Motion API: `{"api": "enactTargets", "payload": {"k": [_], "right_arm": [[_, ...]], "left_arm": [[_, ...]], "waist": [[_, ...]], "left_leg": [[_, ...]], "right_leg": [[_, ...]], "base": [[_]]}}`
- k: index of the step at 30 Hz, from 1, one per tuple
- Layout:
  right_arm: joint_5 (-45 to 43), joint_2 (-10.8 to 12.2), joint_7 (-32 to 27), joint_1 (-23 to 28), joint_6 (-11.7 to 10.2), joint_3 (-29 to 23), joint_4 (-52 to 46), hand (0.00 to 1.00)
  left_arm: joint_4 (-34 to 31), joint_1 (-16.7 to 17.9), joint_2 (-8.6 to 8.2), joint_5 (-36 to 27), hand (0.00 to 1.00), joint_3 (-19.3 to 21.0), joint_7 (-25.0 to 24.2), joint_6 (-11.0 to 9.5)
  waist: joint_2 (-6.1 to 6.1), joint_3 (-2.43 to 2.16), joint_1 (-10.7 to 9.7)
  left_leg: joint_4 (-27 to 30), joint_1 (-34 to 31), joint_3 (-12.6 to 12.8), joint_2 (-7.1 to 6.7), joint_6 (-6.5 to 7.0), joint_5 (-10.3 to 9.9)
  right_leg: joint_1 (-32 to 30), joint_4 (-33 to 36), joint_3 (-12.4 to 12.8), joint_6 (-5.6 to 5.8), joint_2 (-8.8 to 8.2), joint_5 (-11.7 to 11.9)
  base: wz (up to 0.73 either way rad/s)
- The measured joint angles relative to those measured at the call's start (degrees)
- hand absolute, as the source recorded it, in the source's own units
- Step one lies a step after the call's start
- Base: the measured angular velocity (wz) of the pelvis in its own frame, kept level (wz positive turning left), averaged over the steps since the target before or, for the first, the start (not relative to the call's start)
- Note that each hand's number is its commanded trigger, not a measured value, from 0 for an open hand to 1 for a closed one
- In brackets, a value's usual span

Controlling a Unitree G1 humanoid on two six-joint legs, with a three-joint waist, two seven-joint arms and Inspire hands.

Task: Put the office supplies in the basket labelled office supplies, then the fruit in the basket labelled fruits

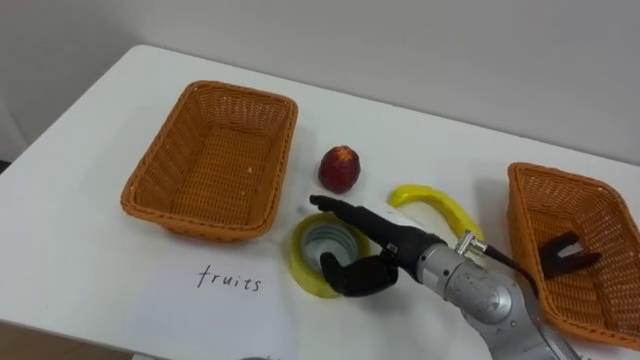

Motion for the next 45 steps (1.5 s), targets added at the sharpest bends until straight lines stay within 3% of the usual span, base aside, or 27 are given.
{"api": "enactTargets", "payload": {"k": [11, 24, 25, 26, 28, 34, 40, 45], "right_arm": [[-1.08, -0.16, 3.08, -0.58, -0.04, -1.49, 0.59, 0.0], [-2.1, -0.57, 5.26, -1.31, 0.02, -2.05, 0.61, 0.0], [-2.18, -0.73, 5.53, -1.32, 0.04, -2.21, 0.59, 0.25], [-2.22, -0.87, 5.67, -1.32, 0.04, -2.26, 0.56, 0.6], [-2.55, -1.69, 6.04, -1.33, 0.04, -2.39, 0.34, 1.0], [-7.12, -1.8, 7.32, -2.07, 0.51, -5.42, 0.31, 1.0], [-13.75, -3.36, 8.65, -2.51, 3.27, -6.19, 2.82, 1.0], [-15.73, -4.5, 10.13, -2.56, 3.9, -6.15, 2.99, 1.0]], "left_arm": [[0.1, 0.03, 0.01, -0.03, 0.0, 0.01, -1.42, -0.14], [-0.09, 0.07, 1.07, -0.18, 0.0, 0.05, -1.67, -0.15], [-0.09, 0.05, 1.14, -0.12, 0.0, 0.18, -2.06, -0.17], [-0.09, 0.05, 1.14, -0.08, 0.0, 0.47, -2.28, -0.17], [-0.07, 0.1, 1.28, -0.02, 0.0, 1.17, -2.46, -0.17], [-0.07, 0.19, 2.07, -0.13, 0.0, 3.59, -3.1, -0.32], [-0.15, 0.07, 2.7, -0.08, 0.0, 3.81, -3.34, -0.32], [-0.89, 0.02, 3.32, -0.06, 0.0, 3.81, -3.32, -0.41]], "waist": [[-0.03, 0.01, 0.01], [-1.21, 0.05, -0.22], [-1.23, 0.03, -0.22], [-1.25, 0.03, -0.21], [-1.41, 0.04, -0.17], [-2.7, 0.03, 0.03], [-3.06, -0.16, 0.17], [-3.21, -0.28, 0.19]], "left_leg": [[-0.04, 0.05, -0.76, -0.14, 0.01, 0.01], [-0.12, 0.09, -0.88, -0.27, 0.12, 0.06], [-0.18, 0.1, -0.88, -0.32, 0.16, 0.09], [-0.2, 0.11, -0.88, -0.35, 0.19, 0.11], [-0.57, 0.37, -0.89, -0.5, 0.34, 0.29], [-0.75, 0.46, -1.01, -0.77, 0.57, 0.43], [-0.57, -0.09, -1.12, -0.89, 0.78, 0.41], [-0.55, -0.13, -1.12, -0.82, 0.77, 0.42]], "right_leg": [[0.2, -0.05, -0.19, 0.01, -0.11, 0.0], [0.29, -0.1, -0.21, 0.12, -0.19, 0.07], [0.27, -0.1, -0.21, 0.13, -0.23, 0.07], [0.27, -0.1, -0.2, 0.13, -0.26, 0.07], [0.32, -0.09, -0.21, 0.22, -0.4, 0.13], [0.35, -0.08, -0.25, 0.52, -0.61, 0.3], [-0.18, -0.09, -0.34, 0.8, -0.71, 0.49], [-0.42, -0.1, -0.35, 0.8, -0.64, 0.49]], "base": [[0.01], [0.0], [0.0], [0.0], [0.0], [0.0], [0.0], [0.0]]}}
